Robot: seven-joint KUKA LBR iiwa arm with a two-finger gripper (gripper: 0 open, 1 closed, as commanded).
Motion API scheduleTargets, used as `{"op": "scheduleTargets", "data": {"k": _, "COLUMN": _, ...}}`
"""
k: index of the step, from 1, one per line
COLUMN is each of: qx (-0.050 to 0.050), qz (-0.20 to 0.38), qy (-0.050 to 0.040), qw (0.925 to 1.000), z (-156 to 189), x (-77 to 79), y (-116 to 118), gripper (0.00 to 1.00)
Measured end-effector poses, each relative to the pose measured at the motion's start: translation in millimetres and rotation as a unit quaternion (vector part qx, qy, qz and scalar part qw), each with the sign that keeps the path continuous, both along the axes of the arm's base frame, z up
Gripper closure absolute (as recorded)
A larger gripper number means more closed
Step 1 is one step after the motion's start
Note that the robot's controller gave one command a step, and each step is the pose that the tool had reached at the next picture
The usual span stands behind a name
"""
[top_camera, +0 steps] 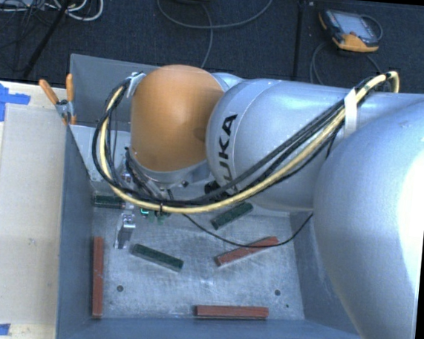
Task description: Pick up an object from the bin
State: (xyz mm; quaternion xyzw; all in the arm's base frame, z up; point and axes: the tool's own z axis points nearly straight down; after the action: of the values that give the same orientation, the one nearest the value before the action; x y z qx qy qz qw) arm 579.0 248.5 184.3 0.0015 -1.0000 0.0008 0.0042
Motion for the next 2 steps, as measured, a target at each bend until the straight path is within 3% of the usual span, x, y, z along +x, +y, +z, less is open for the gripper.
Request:
{"op": "scheduleTargets", "data": {"k": 1, "qx": 0.001, "qz": -0.002, "qy": -0.0037, "qw": 1.0, "z": 5, "x": 2.0, "y": -1, "gripper": 0.0}}
{"op": "scheduleTargets", "data": {"k": 2, "qx": 0.002, "qz": -0.013, "qy": -0.0065, "qw": 0.9999, "z": -37, "x": -35.9, "y": -38, "gripper": 0.0}}
